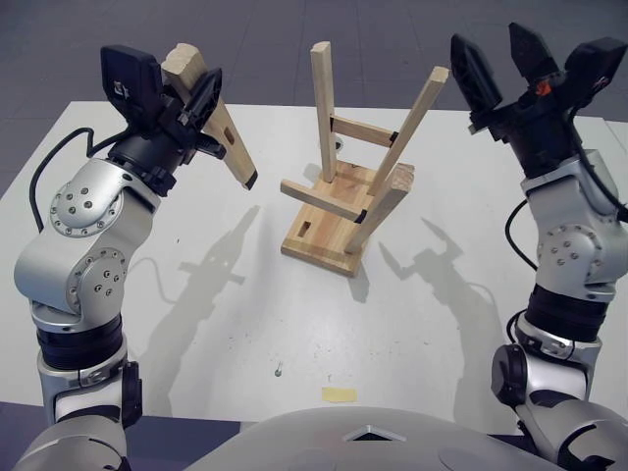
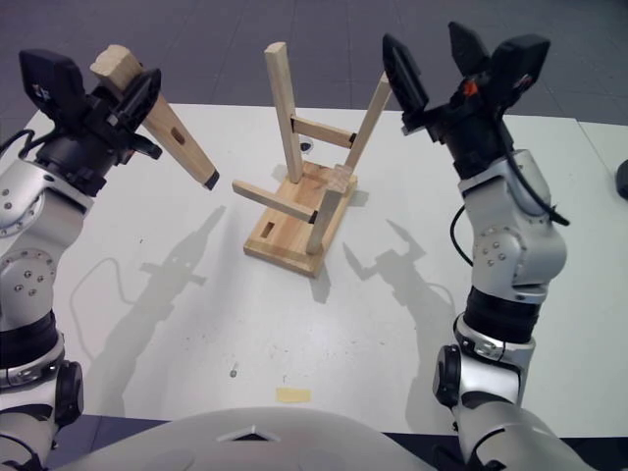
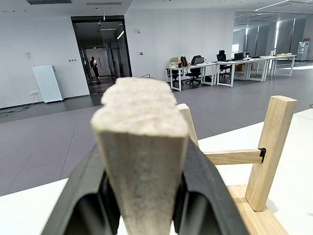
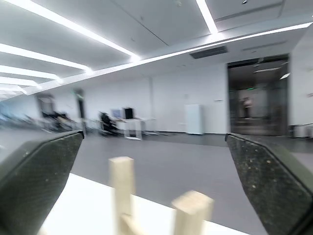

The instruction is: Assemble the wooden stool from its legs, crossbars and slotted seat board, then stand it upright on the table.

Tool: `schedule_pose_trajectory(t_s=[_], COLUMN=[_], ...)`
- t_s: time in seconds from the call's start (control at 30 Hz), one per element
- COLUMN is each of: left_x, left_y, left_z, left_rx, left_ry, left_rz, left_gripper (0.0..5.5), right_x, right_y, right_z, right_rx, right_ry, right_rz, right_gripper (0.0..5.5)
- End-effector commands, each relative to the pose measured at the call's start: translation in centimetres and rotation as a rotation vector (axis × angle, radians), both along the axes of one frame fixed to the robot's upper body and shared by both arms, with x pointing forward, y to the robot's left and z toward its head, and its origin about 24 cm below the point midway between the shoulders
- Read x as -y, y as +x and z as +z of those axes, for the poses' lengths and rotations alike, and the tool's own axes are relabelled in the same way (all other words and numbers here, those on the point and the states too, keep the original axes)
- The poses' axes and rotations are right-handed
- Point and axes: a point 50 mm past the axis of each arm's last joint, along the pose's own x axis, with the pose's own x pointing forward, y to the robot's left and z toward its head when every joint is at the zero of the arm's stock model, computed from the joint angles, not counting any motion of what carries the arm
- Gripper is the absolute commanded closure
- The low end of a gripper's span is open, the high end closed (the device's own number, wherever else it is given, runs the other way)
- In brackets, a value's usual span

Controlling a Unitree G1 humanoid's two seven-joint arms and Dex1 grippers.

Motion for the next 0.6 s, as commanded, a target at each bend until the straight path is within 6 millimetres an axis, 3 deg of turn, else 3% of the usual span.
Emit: schedule_pose_trajectory(t_s=[0.03, 0.13, 0.3, 0.6], left_x=[0.3, -0.1, -0.2, 1.4], left_y=[-0.2, 0.1, 0.7, 0.7], left_z=[0.1, -0.5, -0.8, -2.6], left_rx=[-0.042, -0.083, -0.133, -0.224], left_ry=[-0.140, -0.223, -0.249, -0.282], left_rz=[-0.010, 0.040, 0.087, 0.049], left_gripper=[4.48, 4.48, 4.48, 4.48], right_x=[0.4, -0.4, -1.0, -3.0], right_y=[-2.3, -3.6, -4.0, -4.1], right_z=[0.2, -1.2, -2.5, -5.2], right_rx=[-0.066, -0.115, -0.130, -0.132], right_ry=[-0.191, -0.360, -0.447, -0.497], right_rz=[0.354, 0.488, 0.559, 0.559], right_gripper=[0.10, 0.10, 0.10, 1.60])
